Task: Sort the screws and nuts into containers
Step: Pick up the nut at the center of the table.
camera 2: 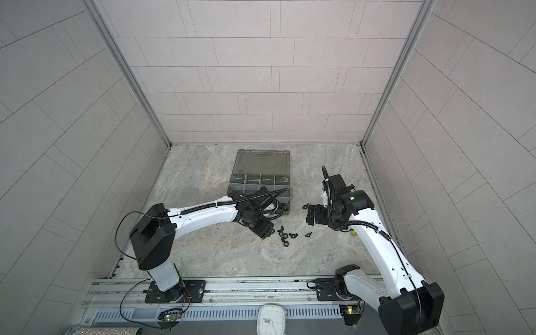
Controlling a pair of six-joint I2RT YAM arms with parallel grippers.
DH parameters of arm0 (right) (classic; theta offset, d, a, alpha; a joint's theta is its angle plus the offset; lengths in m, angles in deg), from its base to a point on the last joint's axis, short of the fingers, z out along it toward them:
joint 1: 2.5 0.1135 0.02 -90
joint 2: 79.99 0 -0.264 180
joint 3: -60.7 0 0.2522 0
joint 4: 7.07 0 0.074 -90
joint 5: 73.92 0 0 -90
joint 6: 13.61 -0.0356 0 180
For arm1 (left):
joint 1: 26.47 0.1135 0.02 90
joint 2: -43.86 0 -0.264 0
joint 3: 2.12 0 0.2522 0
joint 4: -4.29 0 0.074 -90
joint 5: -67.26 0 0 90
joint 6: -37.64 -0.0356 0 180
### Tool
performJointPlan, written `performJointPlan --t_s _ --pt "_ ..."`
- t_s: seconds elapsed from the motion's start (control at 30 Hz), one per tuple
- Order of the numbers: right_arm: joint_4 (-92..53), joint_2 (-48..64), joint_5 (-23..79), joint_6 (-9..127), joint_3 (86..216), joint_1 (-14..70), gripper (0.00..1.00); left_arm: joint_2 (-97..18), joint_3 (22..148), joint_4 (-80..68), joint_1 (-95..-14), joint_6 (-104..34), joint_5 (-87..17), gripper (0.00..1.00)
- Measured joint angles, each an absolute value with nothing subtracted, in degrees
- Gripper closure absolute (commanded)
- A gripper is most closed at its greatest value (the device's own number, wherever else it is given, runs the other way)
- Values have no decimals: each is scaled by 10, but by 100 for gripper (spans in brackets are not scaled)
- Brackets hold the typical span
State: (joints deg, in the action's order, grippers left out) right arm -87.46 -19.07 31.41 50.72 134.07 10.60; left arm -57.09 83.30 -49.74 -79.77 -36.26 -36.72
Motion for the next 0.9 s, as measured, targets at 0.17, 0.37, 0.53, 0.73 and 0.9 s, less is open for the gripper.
performJointPlan --t_s 0.17,0.37,0.53,0.73,0.9 --pt "-883 -199 312 508 1341 106 1 -595 833 -483 -805 -364 -346 38" --pt "-888 -205 310 509 1341 106 1 -621 833 -458 -806 -370 -325 39" --pt "-888 -211 304 509 1341 106 1 -637 834 -439 -806 -374 -323 39" --pt "-888 -236 287 508 1341 106 1 -653 842 -425 -806 -379 -323 40" --pt "-888 -241 280 507 1340 106 1 -654 843 -420 -806 -380 -331 42"
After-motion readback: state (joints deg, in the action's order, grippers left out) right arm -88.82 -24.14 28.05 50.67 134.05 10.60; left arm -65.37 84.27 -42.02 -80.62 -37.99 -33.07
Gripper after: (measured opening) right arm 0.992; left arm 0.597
